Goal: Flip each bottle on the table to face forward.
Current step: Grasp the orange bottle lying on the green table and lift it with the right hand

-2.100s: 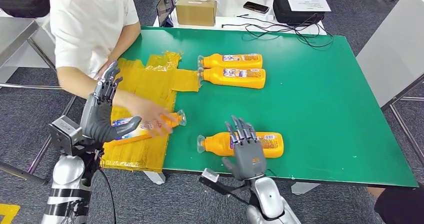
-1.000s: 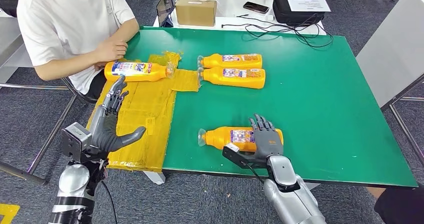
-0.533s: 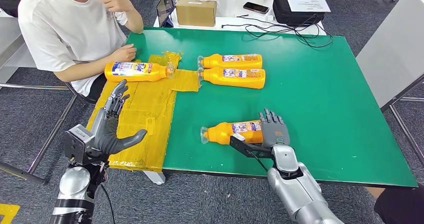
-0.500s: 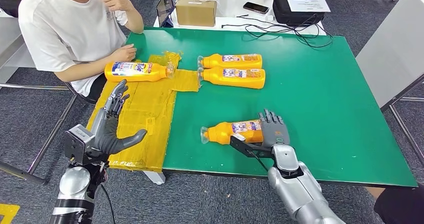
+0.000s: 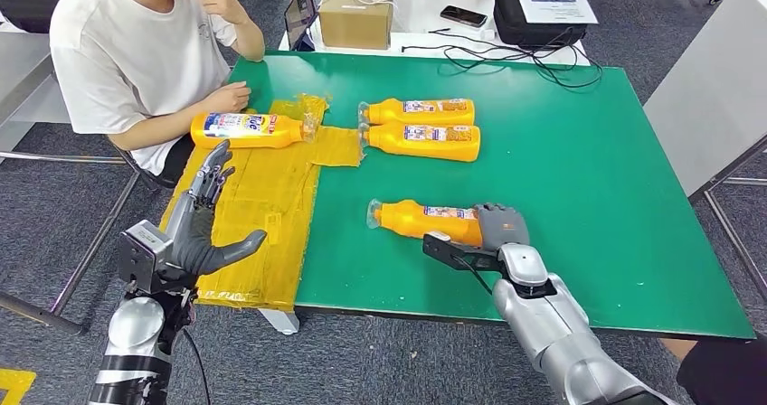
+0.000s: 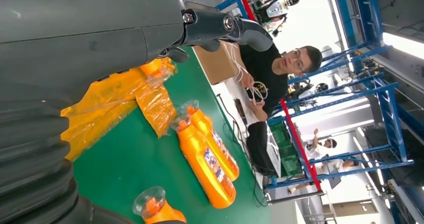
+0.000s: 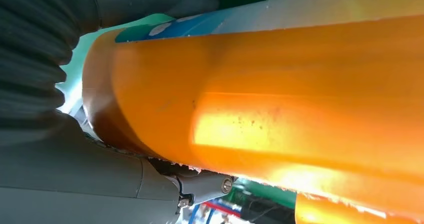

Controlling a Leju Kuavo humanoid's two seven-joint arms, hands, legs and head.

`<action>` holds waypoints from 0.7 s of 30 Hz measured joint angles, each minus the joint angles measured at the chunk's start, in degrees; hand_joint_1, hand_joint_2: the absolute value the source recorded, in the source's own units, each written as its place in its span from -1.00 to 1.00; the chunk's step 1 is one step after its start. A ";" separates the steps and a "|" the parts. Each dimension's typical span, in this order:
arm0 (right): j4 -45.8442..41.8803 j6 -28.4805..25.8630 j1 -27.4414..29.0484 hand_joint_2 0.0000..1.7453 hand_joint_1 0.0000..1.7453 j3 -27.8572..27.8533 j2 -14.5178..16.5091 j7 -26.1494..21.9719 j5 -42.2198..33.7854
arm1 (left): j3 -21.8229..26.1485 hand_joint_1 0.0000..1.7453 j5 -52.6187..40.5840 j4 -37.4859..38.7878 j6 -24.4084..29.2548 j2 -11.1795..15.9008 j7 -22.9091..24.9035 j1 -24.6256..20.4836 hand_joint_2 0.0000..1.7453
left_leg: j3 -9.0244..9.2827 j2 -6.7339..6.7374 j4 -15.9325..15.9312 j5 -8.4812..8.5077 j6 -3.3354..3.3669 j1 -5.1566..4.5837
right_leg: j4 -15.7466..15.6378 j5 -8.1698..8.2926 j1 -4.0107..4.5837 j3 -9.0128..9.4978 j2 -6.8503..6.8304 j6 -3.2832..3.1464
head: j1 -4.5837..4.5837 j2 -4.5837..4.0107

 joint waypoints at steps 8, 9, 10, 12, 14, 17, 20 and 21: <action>3.28 0.02 -0.72 1.00 1.00 -1.57 -1.26 -10.95 -10.28 | -0.27 -1.00 1.26 2.01 -0.52 0.15 -0.66 -1.56 1.00 | 0.37 0.00 -0.01 -0.03 0.03 0.00 | -0.05 -0.01 0.00 0.36 0.02 0.01 | 0.02 0.00; 3.31 0.16 -0.36 1.00 1.00 -2.20 -1.41 -14.24 -13.42 | -0.34 -1.00 1.84 2.28 -0.74 0.25 -0.78 -1.64 1.00 | 0.42 0.02 -0.01 -0.05 0.03 0.00 | -0.05 0.00 0.00 0.41 0.03 0.01 | 0.02 0.00; 3.13 0.37 0.19 1.00 1.00 -2.86 -1.51 -17.51 -16.72 | -0.38 -1.00 2.55 2.55 -0.96 0.36 -0.87 -1.67 1.00 | 0.46 0.09 -0.01 -0.07 0.02 0.00 | -0.05 0.01 0.01 0.45 0.05 0.01 | 0.02 0.00; 2.13 0.83 1.83 1.00 1.00 -4.02 -1.53 -22.62 -22.25 | -0.41 -1.00 3.83 3.09 -1.44 0.48 -0.98 -1.66 1.00 | 0.53 0.26 -0.01 -0.13 0.01 0.00 | -0.05 0.03 0.01 0.48 0.15 0.00 | 0.01 0.00; 0.77 1.14 3.38 1.00 1.00 -4.66 -1.35 -24.71 -25.18 | -0.45 -1.00 4.64 3.56 -1.84 0.50 -1.05 -1.63 1.00 | 0.59 0.40 -0.01 -0.16 -0.02 0.01 | -0.05 0.03 0.03 0.48 0.26 0.00 | -0.01 0.00; -2.83 1.68 6.64 1.00 1.00 -5.84 -0.76 -27.67 -31.45 | -0.49 -1.00 7.60 4.04 -3.37 0.31 -0.55 -0.98 1.00 | 0.59 0.38 -0.02 -0.17 -0.03 0.04 | -0.05 0.01 0.07 0.49 0.28 -0.02 | 0.01 0.00; -11.23 0.79 13.27 1.00 1.00 -7.02 0.95 -28.98 -37.92 | -0.43 -1.00 12.53 4.22 -5.35 -0.94 0.63 1.28 1.00 | 0.41 0.31 -0.03 -0.17 -0.04 0.05 | -0.03 0.00 0.08 0.36 0.26 -0.02 | -0.01 0.00; -14.03 0.49 15.36 1.00 1.00 -7.17 1.54 -28.70 -38.93 | -0.46 -1.00 13.40 4.23 -5.68 -1.45 0.78 2.11 1.00 | 0.31 0.31 -0.03 -0.16 -0.04 0.05 | -0.02 -0.01 0.08 0.26 0.26 -0.02 | -0.01 0.00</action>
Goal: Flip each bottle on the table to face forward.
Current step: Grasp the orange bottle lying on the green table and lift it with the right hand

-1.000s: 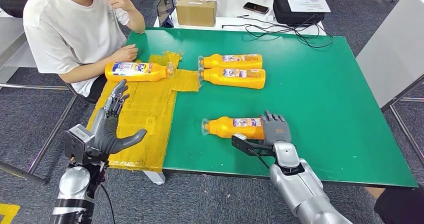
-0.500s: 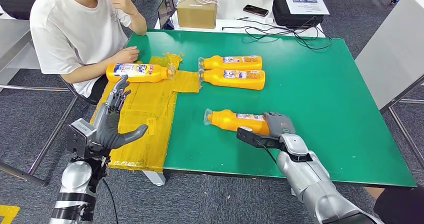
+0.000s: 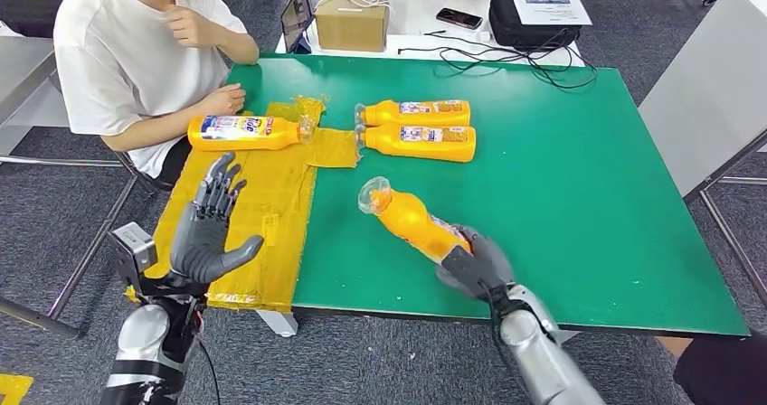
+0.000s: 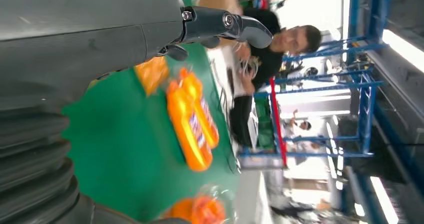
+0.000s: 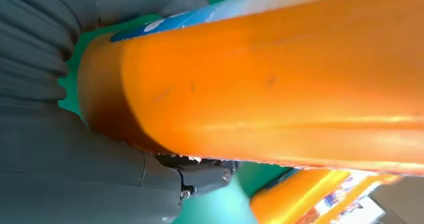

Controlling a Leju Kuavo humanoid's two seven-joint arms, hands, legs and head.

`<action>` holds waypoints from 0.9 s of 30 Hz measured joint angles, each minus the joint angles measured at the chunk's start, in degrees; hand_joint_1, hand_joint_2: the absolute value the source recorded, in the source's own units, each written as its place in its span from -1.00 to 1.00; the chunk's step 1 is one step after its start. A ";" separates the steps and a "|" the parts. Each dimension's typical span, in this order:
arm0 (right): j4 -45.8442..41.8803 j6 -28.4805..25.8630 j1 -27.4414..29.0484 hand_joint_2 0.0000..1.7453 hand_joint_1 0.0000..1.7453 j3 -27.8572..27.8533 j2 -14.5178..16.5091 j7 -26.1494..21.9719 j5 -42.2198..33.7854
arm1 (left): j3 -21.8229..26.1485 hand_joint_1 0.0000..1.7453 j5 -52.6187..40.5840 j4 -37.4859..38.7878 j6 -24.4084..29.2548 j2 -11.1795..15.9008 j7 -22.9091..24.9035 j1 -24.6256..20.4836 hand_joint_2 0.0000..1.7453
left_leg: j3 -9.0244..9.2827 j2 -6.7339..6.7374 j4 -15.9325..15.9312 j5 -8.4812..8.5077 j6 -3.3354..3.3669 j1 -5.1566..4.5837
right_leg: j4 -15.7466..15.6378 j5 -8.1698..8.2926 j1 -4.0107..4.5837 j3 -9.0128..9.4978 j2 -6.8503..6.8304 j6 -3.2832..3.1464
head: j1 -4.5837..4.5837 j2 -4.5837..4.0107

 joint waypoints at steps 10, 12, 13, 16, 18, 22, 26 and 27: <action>-23.02 -13.62 13.28 1.00 1.00 -2.38 5.63 -2.74 -5.13 | -4.45 -1.00 9.00 1.64 -2.92 -6.47 3.15 8.27 1.00 | -0.55 -0.28 0.01 -0.07 0.14 -0.11 | -0.05 -0.09 -0.15 -0.42 -0.22 0.13 | 0.00 0.00; -27.01 -16.32 14.98 1.00 1.00 -2.79 7.00 -3.49 -6.31 | -7.36 -1.00 8.56 2.38 -1.49 -7.51 1.99 10.06 1.00 | -0.60 -0.30 0.01 -0.11 0.20 -0.14 | -0.06 -0.15 -0.20 -0.43 -0.23 0.21 | 0.01 0.00; -28.50 -16.92 15.55 1.00 1.00 -2.92 7.65 -3.86 -6.97 | -8.79 -1.00 7.44 2.58 -0.47 -7.76 1.33 10.74 1.00 | -0.61 -0.32 0.01 -0.12 0.21 -0.15 | -0.06 -0.16 -0.20 -0.43 -0.23 0.24 | 0.01 0.00; -31.11 -17.00 16.46 1.00 1.00 -2.98 9.21 -4.41 -8.16 | -12.61 -1.00 3.04 2.74 2.14 -7.68 -0.56 11.99 1.00 | -0.61 -0.33 0.01 -0.14 0.21 -0.15 | -0.06 -0.16 -0.20 -0.45 -0.22 0.24 | -0.01 0.00; -31.98 -16.80 16.78 1.00 1.00 -2.94 10.03 -4.48 -8.26 | -14.65 -1.00 1.68 2.74 2.75 -7.45 -1.18 12.48 1.00 | -0.61 -0.33 0.01 -0.13 0.21 -0.14 | -0.06 -0.16 -0.20 -0.45 -0.22 0.23 | -0.01 0.00; -32.90 -16.74 17.05 1.00 1.00 -2.87 10.92 -4.51 -8.26 | -16.69 -1.00 1.21 2.69 2.91 -7.00 -1.36 13.03 1.00 | -0.60 -0.33 0.00 -0.12 0.21 -0.13 | -0.05 -0.16 -0.19 -0.45 -0.22 0.23 | 0.00 0.00; -33.24 -16.69 17.13 1.00 1.00 -2.86 11.16 -4.53 -8.26 | -17.46 -1.00 1.21 2.68 2.91 -6.67 -1.37 13.09 1.00 | -0.60 -0.33 0.00 -0.11 0.22 -0.13 | -0.05 -0.16 -0.20 -0.44 -0.22 0.23 | 0.01 0.00; -33.28 -16.69 17.16 1.00 1.00 -2.86 11.18 -4.53 -8.26 | -17.59 -1.00 1.21 2.67 2.91 -6.61 -1.37 13.09 1.00 | -0.60 -0.33 0.00 -0.11 0.22 -0.14 | -0.05 -0.16 -0.20 -0.43 -0.23 0.23 | 0.01 0.00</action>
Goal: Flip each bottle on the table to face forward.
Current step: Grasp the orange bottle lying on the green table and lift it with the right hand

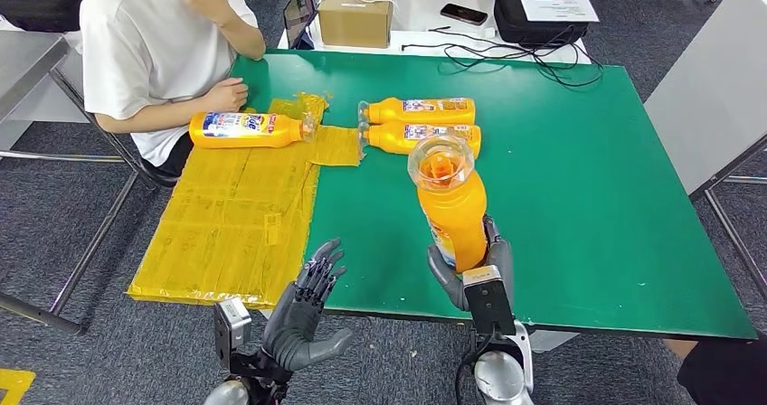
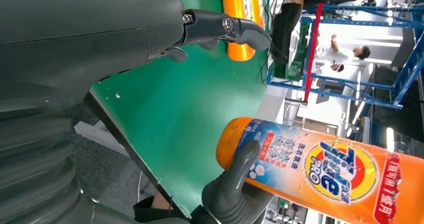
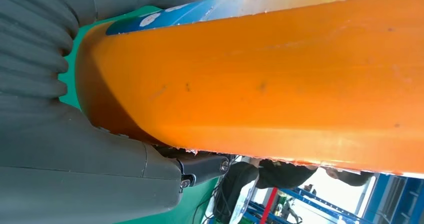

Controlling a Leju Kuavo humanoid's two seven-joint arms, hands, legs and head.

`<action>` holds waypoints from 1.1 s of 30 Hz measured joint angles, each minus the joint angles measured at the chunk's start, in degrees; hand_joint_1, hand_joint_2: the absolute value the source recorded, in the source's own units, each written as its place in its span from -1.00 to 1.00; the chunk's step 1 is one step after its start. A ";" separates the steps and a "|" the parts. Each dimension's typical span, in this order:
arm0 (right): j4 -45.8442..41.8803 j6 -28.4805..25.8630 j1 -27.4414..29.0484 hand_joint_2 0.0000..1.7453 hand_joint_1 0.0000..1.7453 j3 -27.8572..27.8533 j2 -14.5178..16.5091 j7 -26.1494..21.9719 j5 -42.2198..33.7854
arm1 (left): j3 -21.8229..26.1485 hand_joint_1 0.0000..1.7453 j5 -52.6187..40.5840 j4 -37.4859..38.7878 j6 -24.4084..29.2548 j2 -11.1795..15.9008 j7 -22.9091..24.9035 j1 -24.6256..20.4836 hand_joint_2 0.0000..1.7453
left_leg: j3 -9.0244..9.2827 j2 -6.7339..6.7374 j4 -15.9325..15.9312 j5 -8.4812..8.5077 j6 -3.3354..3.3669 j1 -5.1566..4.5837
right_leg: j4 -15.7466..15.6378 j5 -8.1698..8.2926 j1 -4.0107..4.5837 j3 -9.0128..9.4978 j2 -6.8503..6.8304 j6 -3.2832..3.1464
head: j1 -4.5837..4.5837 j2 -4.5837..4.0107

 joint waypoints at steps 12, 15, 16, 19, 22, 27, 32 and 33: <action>0.79 3.27 0.06 1.00 1.00 4.91 1.20 0.39 6.77 | -2.15 -1.00 -4.86 -0.52 0.84 0.50 -1.34 -0.93 1.00 | -0.02 0.01 -0.01 -0.01 -0.01 0.03 | 0.00 -0.01 0.04 -0.03 0.01 -0.01 | -0.01 0.00; 2.76 3.14 -0.54 1.00 1.00 8.69 1.89 1.10 9.42 | -2.41 -1.00 -3.62 -0.55 0.15 0.33 -0.90 -1.75 1.00 | -0.03 0.00 -0.01 0.01 -0.02 0.07 | 0.01 -0.01 0.08 -0.03 -0.01 -0.02 | -0.01 0.00; 3.85 3.09 -0.87 1.00 1.00 10.03 2.03 1.44 10.24 | -2.36 -1.00 -2.50 -0.58 -0.40 0.16 -0.62 -2.02 1.00 | -0.03 0.00 -0.02 0.02 -0.02 0.08 | 0.01 -0.01 0.09 -0.03 -0.01 -0.02 | 0.00 0.00; 7.75 2.10 -1.90 1.00 1.00 13.78 2.66 1.79 12.33 | -1.76 -1.00 1.07 -1.03 -1.52 -0.50 0.28 -2.63 1.00 | -0.02 0.02 -0.01 0.02 -0.02 0.07 | 0.01 0.00 0.08 -0.04 0.01 -0.02 | 0.00 0.00; 11.10 0.75 -3.10 1.00 1.00 16.71 2.85 1.14 13.36 | -0.68 -1.00 2.31 -1.89 -0.95 -0.92 0.84 -2.84 1.00 | -0.01 0.04 0.00 0.02 -0.02 0.06 | 0.01 0.01 0.07 -0.04 0.01 -0.02 | -0.01 0.00; 14.87 0.45 -4.23 1.00 1.00 20.53 2.53 0.67 12.97 | 0.19 -1.00 1.21 -3.31 0.93 -1.43 1.04 -3.95 1.00 | -0.08 0.02 0.00 0.04 0.00 0.05 | 0.01 0.01 0.06 -0.08 -0.02 -0.02 | -0.01 0.00; 16.89 0.58 -5.74 1.00 1.00 21.88 2.75 1.47 12.41 | 0.60 -1.00 0.32 -3.75 1.76 -1.44 0.85 -3.95 1.00 | -0.08 0.04 0.00 0.03 0.00 0.05 | 0.01 0.01 0.06 -0.12 0.00 -0.02 | -0.02 0.00; 17.30 0.59 -6.01 1.00 1.00 22.09 2.80 1.51 12.33 | 0.66 -1.00 0.30 -3.81 1.84 -1.44 0.72 -3.95 1.00 | -0.08 0.04 0.00 0.03 0.00 0.05 | 0.01 0.01 0.06 -0.12 0.00 -0.02 | -0.02 0.00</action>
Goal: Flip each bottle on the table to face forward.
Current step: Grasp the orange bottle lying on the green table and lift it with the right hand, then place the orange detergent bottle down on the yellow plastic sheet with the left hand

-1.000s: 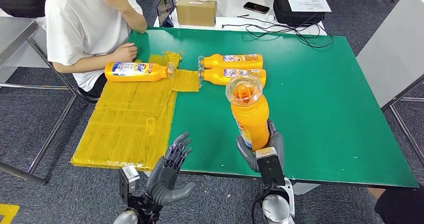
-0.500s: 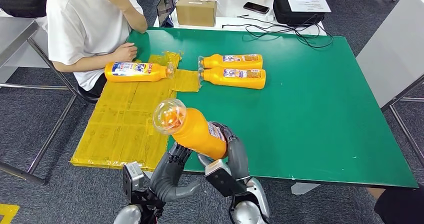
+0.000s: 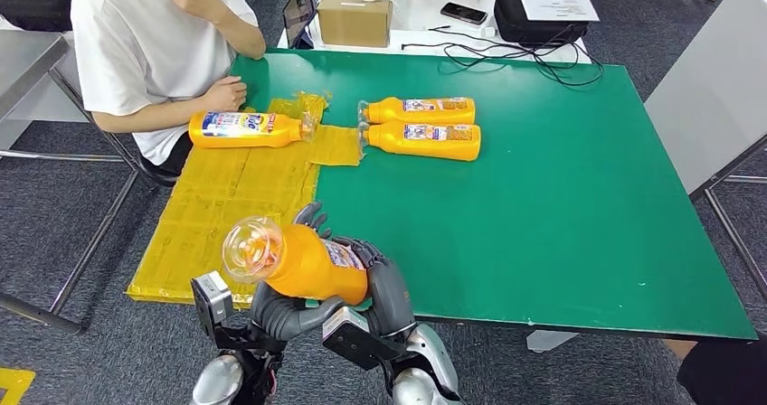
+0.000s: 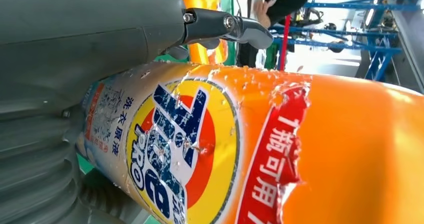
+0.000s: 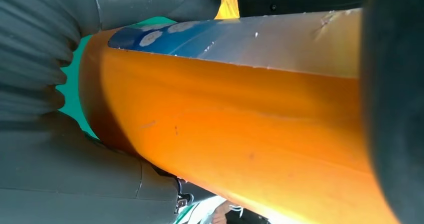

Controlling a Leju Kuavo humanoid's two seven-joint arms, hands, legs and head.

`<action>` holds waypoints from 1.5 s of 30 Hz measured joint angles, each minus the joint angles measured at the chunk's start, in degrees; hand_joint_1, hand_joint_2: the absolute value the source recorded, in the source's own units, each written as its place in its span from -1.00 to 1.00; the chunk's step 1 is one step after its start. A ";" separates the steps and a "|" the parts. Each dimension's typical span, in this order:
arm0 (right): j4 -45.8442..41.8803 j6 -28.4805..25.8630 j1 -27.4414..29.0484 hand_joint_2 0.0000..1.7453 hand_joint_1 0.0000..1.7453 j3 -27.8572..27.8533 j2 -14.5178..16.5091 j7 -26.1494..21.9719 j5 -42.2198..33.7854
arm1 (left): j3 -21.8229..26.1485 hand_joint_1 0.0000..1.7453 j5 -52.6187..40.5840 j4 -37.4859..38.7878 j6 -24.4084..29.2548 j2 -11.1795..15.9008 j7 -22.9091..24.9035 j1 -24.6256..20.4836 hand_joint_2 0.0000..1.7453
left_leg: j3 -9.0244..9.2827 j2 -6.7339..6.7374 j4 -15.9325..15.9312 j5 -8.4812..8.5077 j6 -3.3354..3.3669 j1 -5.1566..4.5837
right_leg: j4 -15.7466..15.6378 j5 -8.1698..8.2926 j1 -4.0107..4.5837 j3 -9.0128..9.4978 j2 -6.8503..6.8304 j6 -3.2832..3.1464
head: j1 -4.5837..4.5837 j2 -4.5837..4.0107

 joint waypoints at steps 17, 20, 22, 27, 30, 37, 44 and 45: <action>6.79 -1.65 -4.07 1.00 -0.35 4.16 0.52 2.77 1.43 | 0.91 1.00 -2.32 -0.95 5.93 0.00 0.09 -0.06 1.00 | -0.01 0.01 0.00 0.00 0.00 0.00 | 0.00 0.00 0.00 -0.03 0.01 0.00 | 0.01 0.00; 7.84 -4.95 -4.53 0.00 -1.00 4.96 0.55 5.25 4.66 | 0.89 1.00 -3.30 -0.95 6.92 0.01 1.34 -0.39 1.00 | -0.01 0.01 0.00 0.00 0.00 0.00 | 0.00 0.00 0.00 -0.03 0.02 0.00 | 0.01 0.00; 8.76 -7.45 -4.73 -1.00 -1.00 5.37 0.70 6.69 6.87 | 0.79 1.00 -4.19 -0.92 8.11 0.01 2.29 -0.66 1.00 | -0.01 0.01 0.00 0.00 0.00 0.00 | 0.00 0.00 0.00 -0.03 0.01 0.00 | 0.01 0.00; 10.59 -10.72 -4.76 -1.00 -1.00 5.48 1.32 6.35 7.30 | 0.83 1.00 -0.86 -0.26 7.69 -0.01 4.60 -1.39 1.00 | -0.01 0.01 0.00 0.00 0.00 0.00 | 0.00 0.01 0.00 -0.03 0.02 0.00 | 0.02 0.00; 11.36 -12.09 -4.74 -1.00 -1.00 5.54 1.38 4.73 6.71 | 1.56 1.00 5.22 0.54 4.59 -0.02 6.92 -1.57 1.00 | -0.01 0.01 0.00 0.00 0.00 0.00 | 0.00 0.01 0.00 -0.04 0.02 0.00 | 0.01 0.00; 14.57 -13.45 -5.22 -1.00 -1.00 5.67 1.79 -0.81 -0.06 | 2.51 1.00 17.60 3.67 1.00 -0.02 11.92 -2.53 1.00 | -0.02 0.02 0.00 0.00 0.00 0.00 | 0.00 0.00 0.00 -0.04 0.02 0.00 | 0.03 0.00; 17.71 -14.64 -5.78 -1.00 -1.00 5.67 2.15 -2.33 -1.63 | 2.63 1.00 18.09 5.39 1.15 -0.02 11.92 -3.34 1.00 | -0.02 0.01 0.01 0.00 0.00 -0.01 | 0.00 0.01 0.00 -0.04 0.02 0.00 | 0.02 0.00; 17.92 -15.07 -5.82 -1.00 -1.00 5.67 2.19 -2.70 -2.02 | 2.65 1.00 17.47 5.47 1.75 -0.02 11.77 -3.52 1.00 | -0.02 0.01 0.01 0.01 0.00 -0.01 | 0.00 0.01 0.00 -0.05 0.01 0.00 | 0.02 0.00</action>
